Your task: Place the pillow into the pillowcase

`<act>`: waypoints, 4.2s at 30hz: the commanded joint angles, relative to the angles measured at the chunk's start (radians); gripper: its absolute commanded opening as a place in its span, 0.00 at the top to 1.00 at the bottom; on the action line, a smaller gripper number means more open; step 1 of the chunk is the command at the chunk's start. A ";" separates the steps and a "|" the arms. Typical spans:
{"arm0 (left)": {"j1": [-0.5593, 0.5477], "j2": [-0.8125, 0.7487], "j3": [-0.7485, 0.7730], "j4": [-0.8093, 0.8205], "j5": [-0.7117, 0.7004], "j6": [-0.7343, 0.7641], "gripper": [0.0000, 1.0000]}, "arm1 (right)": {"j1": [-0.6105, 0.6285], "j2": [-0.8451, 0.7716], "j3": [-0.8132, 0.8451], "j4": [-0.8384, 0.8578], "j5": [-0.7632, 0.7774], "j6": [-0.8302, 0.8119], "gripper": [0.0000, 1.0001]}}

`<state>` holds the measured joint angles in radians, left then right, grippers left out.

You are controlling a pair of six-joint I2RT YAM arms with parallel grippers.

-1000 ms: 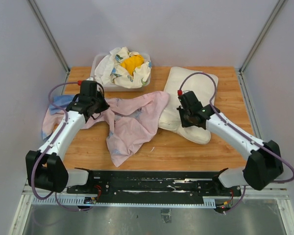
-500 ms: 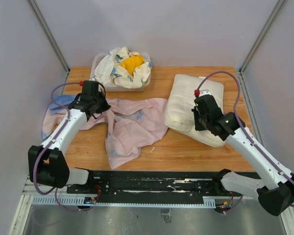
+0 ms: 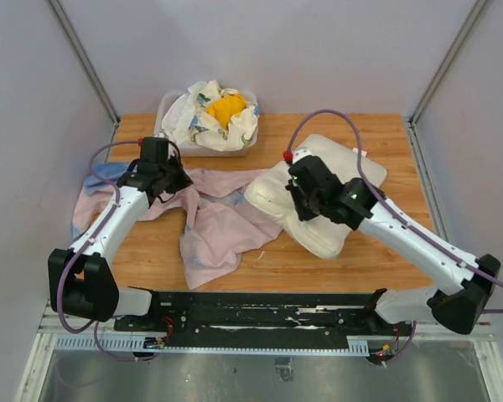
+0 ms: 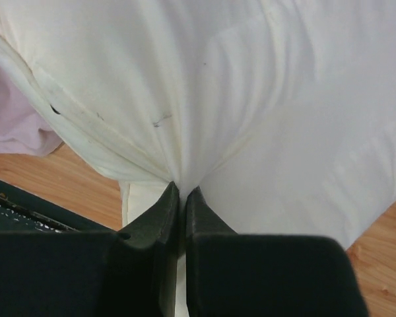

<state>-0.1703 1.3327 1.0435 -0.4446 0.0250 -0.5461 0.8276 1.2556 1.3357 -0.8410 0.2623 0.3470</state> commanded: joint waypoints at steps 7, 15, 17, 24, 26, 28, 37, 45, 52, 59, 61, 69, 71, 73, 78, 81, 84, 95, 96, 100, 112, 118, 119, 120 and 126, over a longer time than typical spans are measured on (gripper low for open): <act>0.008 -0.048 0.046 -0.001 0.110 -0.009 1.00 | 0.123 0.203 0.090 0.160 -0.073 0.013 0.99; 0.008 -0.085 0.102 -0.044 0.146 0.000 1.00 | 0.144 0.356 0.150 0.235 -0.160 0.016 0.99; 0.009 -0.092 0.099 -0.050 0.145 0.001 1.00 | 0.151 0.391 0.172 0.249 -0.186 0.018 0.99; 0.010 -0.105 0.071 -0.049 0.148 -0.006 1.00 | 0.173 0.490 0.223 0.278 -0.243 0.039 0.99; 0.009 -0.112 0.077 -0.052 0.147 -0.005 1.00 | 0.176 0.508 0.232 0.290 -0.244 0.053 0.99; 0.009 -0.117 0.079 -0.051 0.152 -0.006 1.00 | 0.174 0.537 0.250 0.304 -0.240 0.059 0.99; 0.009 -0.158 0.042 -0.051 0.178 -0.010 1.00 | 0.122 0.711 0.436 0.286 -0.232 0.093 0.99; 0.009 -0.197 -0.032 -0.049 0.194 -0.023 1.00 | 0.032 0.749 0.495 0.287 -0.180 0.165 0.99; 0.009 -0.227 -0.094 -0.036 0.215 -0.036 1.00 | -0.018 0.702 0.480 0.333 -0.084 0.224 0.99; 0.009 -0.235 -0.139 -0.010 0.294 -0.046 1.00 | -0.031 0.789 0.591 0.312 -0.074 0.250 0.99; 0.009 -0.234 -0.167 0.011 0.324 -0.054 1.00 | -0.033 0.819 0.639 0.311 -0.098 0.257 0.99; 0.009 -0.248 -0.196 0.081 0.432 -0.113 1.00 | -0.029 0.960 0.805 0.267 -0.207 0.284 0.99; 0.009 -0.250 -0.186 0.080 0.448 -0.117 1.00 | -0.022 0.978 0.792 0.270 -0.220 0.288 0.99; 0.009 -0.255 -0.185 0.087 0.471 -0.134 1.00 | -0.011 0.982 0.761 0.286 -0.210 0.278 0.99; 0.008 -0.257 -0.230 0.107 0.468 -0.142 0.99 | -0.005 0.983 0.720 0.296 -0.227 0.266 0.99; 0.008 -0.242 -0.260 0.089 0.434 -0.113 1.00 | -0.007 0.932 0.661 0.299 -0.217 0.240 0.89; 0.008 -0.236 -0.289 0.104 0.426 -0.115 1.00 | -0.010 0.863 0.583 0.322 -0.206 0.220 0.71; 0.008 -0.225 -0.299 0.112 0.414 -0.110 1.00 | -0.014 0.482 0.220 0.300 -0.136 0.104 0.38; 0.008 -0.224 -0.300 0.112 0.414 -0.112 1.00 | -0.015 0.450 0.176 0.295 -0.137 0.089 0.37; 0.008 -0.224 -0.310 0.121 0.428 -0.122 1.00 | -0.045 0.336 0.004 0.258 -0.069 0.101 0.32; 0.008 -0.230 -0.321 0.115 0.428 -0.118 1.00 | -0.378 0.124 -0.274 0.328 -0.145 0.148 0.25; 0.008 -0.234 -0.318 0.107 0.423 -0.115 1.00 | -0.390 0.251 -0.184 0.338 -0.204 0.116 0.25; 0.008 -0.236 -0.318 0.108 0.423 -0.116 1.00 | -0.390 0.282 -0.164 0.326 -0.216 0.115 0.25; 0.008 -0.238 -0.317 0.105 0.423 -0.115 1.00 | -0.389 0.310 -0.146 0.314 -0.228 0.109 0.26; 0.008 -0.254 -0.310 0.085 0.411 -0.108 1.00 | -0.305 0.349 -0.087 0.301 -0.177 0.057 0.27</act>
<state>-0.1650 1.1049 0.7380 -0.3435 0.4271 -0.6739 0.4587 1.6138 1.1885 -0.5209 0.0692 0.4541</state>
